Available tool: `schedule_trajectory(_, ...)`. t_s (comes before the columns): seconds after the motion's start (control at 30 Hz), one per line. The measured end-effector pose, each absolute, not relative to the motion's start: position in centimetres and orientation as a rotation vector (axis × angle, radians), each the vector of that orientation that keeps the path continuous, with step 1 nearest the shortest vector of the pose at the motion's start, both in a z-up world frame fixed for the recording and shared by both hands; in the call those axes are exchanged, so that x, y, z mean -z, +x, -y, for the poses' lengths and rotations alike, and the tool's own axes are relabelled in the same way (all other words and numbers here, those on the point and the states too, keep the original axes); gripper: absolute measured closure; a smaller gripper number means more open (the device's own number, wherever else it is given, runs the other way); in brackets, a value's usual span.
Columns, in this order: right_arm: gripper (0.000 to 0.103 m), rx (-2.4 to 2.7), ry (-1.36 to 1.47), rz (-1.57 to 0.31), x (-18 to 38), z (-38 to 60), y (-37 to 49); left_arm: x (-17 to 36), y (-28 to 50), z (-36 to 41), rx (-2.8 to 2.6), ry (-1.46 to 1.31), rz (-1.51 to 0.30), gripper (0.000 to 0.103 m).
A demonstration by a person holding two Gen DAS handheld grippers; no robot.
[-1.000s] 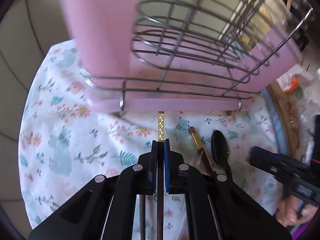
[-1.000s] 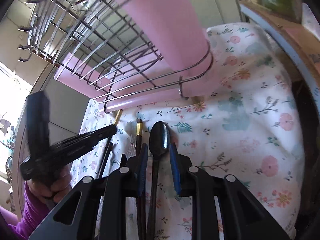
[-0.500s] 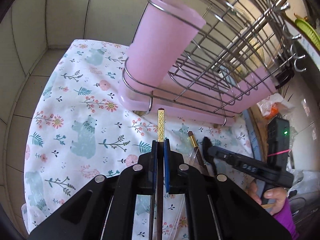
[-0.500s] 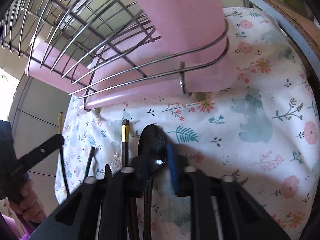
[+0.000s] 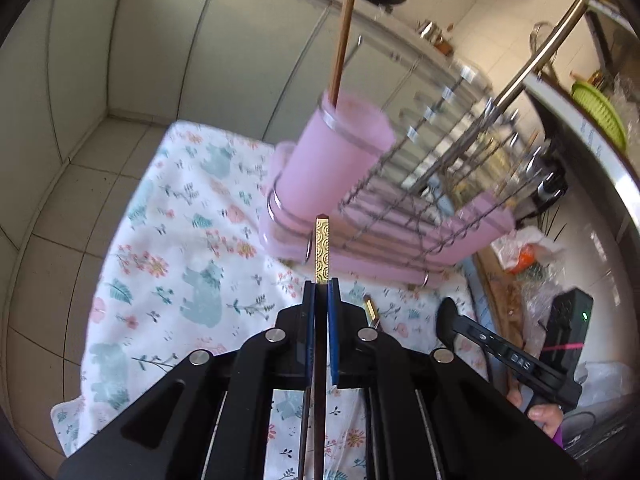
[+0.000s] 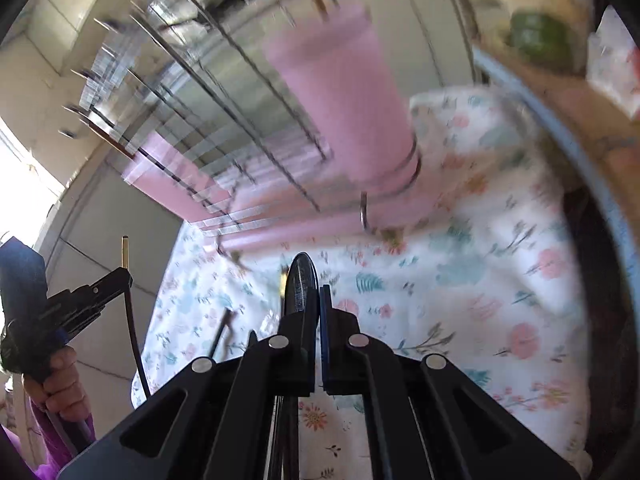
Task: Organize utensils
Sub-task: 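Lift the chopstick and spoon and drop them into the pink cup while both tools open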
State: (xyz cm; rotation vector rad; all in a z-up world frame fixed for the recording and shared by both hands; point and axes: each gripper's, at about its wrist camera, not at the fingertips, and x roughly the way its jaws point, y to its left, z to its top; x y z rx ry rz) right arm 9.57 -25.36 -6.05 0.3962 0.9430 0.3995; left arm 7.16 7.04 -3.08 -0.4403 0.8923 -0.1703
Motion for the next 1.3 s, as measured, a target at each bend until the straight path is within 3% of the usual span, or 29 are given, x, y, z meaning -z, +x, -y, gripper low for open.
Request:
schedule_trajectory(0.37,0.102,-0.32,0.308,-0.529,-5.3,28.2,7.8,-6.8,6.4,-8.1,0.128,-0.412,-0.59,0.098)
schedule_trajectory(0.7,0.102,-0.19,0.213,-0.206,-12.3,28.9,10.9,-14.3,9.3,-6.9,0.046,-0.349,-0.24,0.098)
schedule_trajectory(0.9,0.102,-0.115,0.152,-0.121,-12.5,28.2,14.1,-15.1,11.9,-5.9,-0.028,-0.299,-0.098,0.098)
schedule_trajectory(1.3,0.102,0.007,0.051,0.02,-10.1,26.7,17.7,-12.1,15.7,-6.3,-0.094,-0.243,-0.033,0.098)
